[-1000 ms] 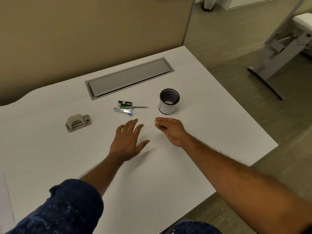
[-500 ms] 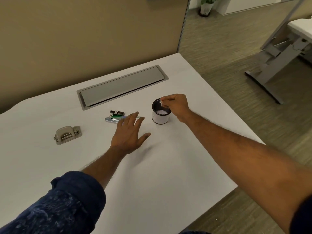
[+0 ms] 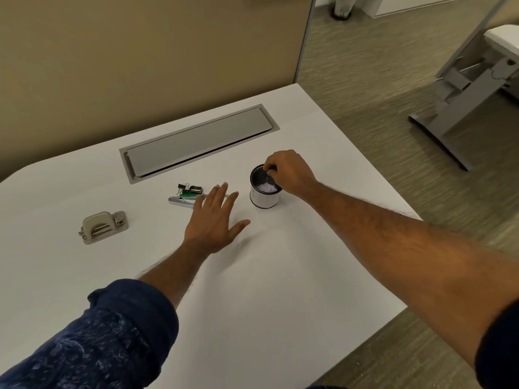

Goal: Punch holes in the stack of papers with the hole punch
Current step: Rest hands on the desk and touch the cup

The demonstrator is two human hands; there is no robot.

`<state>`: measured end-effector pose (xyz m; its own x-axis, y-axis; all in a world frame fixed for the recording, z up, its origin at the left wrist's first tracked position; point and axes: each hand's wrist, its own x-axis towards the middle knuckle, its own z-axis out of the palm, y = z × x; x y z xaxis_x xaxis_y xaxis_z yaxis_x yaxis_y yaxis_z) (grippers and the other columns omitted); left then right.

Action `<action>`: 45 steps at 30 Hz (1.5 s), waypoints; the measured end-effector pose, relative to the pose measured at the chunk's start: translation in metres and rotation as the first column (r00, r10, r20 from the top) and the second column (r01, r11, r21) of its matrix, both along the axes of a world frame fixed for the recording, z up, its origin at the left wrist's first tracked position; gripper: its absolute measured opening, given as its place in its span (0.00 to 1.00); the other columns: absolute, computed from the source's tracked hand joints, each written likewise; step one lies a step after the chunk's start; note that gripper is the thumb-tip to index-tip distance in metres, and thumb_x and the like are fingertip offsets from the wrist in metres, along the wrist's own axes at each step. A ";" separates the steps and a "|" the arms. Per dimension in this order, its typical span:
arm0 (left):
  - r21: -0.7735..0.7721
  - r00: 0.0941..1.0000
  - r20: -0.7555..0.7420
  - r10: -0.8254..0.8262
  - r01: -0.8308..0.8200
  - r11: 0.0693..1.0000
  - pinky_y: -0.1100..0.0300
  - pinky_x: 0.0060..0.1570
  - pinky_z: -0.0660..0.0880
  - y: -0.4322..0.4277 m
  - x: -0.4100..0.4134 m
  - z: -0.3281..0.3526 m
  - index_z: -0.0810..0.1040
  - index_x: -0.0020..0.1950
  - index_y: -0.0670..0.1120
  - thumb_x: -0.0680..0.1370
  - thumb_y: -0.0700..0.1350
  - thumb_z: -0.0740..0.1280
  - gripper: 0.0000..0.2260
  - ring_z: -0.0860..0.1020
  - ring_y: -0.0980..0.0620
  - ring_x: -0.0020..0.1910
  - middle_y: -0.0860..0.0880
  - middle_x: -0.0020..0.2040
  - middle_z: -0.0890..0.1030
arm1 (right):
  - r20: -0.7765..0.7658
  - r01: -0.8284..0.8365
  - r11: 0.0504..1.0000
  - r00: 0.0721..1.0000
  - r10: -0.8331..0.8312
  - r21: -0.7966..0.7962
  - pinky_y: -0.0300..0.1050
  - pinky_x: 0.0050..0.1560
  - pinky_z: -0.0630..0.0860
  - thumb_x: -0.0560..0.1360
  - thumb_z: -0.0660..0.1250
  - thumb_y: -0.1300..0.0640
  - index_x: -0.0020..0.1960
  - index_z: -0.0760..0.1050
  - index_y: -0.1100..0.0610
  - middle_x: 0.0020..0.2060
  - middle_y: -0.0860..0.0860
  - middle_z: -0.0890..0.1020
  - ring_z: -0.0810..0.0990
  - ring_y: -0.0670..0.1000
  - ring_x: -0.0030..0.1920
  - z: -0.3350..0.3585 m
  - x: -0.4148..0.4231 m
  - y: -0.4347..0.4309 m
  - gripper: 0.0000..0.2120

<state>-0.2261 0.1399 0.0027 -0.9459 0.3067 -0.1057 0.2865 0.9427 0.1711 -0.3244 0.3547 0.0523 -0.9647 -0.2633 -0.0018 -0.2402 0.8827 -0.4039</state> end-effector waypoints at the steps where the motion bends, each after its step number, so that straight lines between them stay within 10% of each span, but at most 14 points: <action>1: -0.002 1.000 0.007 0.000 0.000 1.000 0.42 0.76 0.52 0.000 0.000 -0.002 0.58 0.79 0.50 0.74 0.72 0.41 0.40 0.52 0.44 0.80 0.45 0.81 0.54 | -0.009 -0.026 0.999 1.000 0.026 0.045 0.47 0.52 0.77 0.76 0.65 0.62 0.53 0.82 0.57 0.51 0.54 0.83 0.80 0.54 0.50 0.000 0.000 -0.001 0.09; 14: -0.024 0.998 0.051 0.024 -0.023 0.999 0.41 0.76 0.52 -0.014 0.013 -0.013 0.58 0.79 0.49 0.73 0.72 0.40 0.41 0.52 0.44 0.80 0.44 0.81 0.54 | 0.043 -0.034 0.995 0.999 0.031 0.088 0.50 0.54 0.78 0.74 0.63 0.66 0.54 0.83 0.56 0.52 0.54 0.84 0.81 0.55 0.52 -0.007 0.002 0.000 0.14; 20: -0.046 0.995 0.092 0.042 -0.038 0.998 0.43 0.76 0.50 -0.032 0.028 -0.018 0.54 0.80 0.50 0.73 0.73 0.39 0.41 0.50 0.45 0.80 0.45 0.81 0.52 | 0.099 0.155 0.944 0.986 -0.131 -0.291 0.42 0.51 0.78 0.69 0.62 0.73 0.46 0.83 0.64 0.44 0.57 0.85 0.81 0.50 0.43 -0.001 0.010 0.004 0.14; 25: -0.054 0.993 0.098 0.069 -0.064 0.996 0.44 0.76 0.51 -0.053 0.047 -0.019 0.56 0.79 0.50 0.71 0.74 0.35 0.44 0.53 0.46 0.80 0.45 0.81 0.54 | 0.503 0.507 0.517 0.849 -0.161 -0.690 0.38 0.43 0.82 0.75 0.61 0.76 0.53 0.77 0.69 0.44 0.61 0.82 0.84 0.51 0.40 0.008 0.026 0.005 0.11; 33: -0.032 0.982 0.122 0.146 -0.144 0.989 0.45 0.76 0.52 -0.092 0.091 -0.020 0.57 0.79 0.51 0.71 0.74 0.35 0.44 0.54 0.46 0.79 0.46 0.80 0.56 | 0.644 0.635 0.127 0.763 0.048 -0.762 0.42 0.48 0.82 0.77 0.59 0.74 0.51 0.77 0.63 0.43 0.57 0.84 0.85 0.52 0.43 0.011 0.071 -0.016 0.12; 45: -0.017 0.941 0.228 0.249 -0.252 0.968 0.45 0.75 0.54 -0.189 0.212 -0.047 0.59 0.79 0.50 0.74 0.74 0.43 0.40 0.55 0.47 0.79 0.46 0.80 0.57 | 0.684 0.585 0.551 0.729 -0.035 -0.595 0.48 0.54 0.80 0.79 0.61 0.65 0.54 0.78 0.67 0.49 0.62 0.82 0.82 0.57 0.47 -0.043 0.168 -0.095 0.09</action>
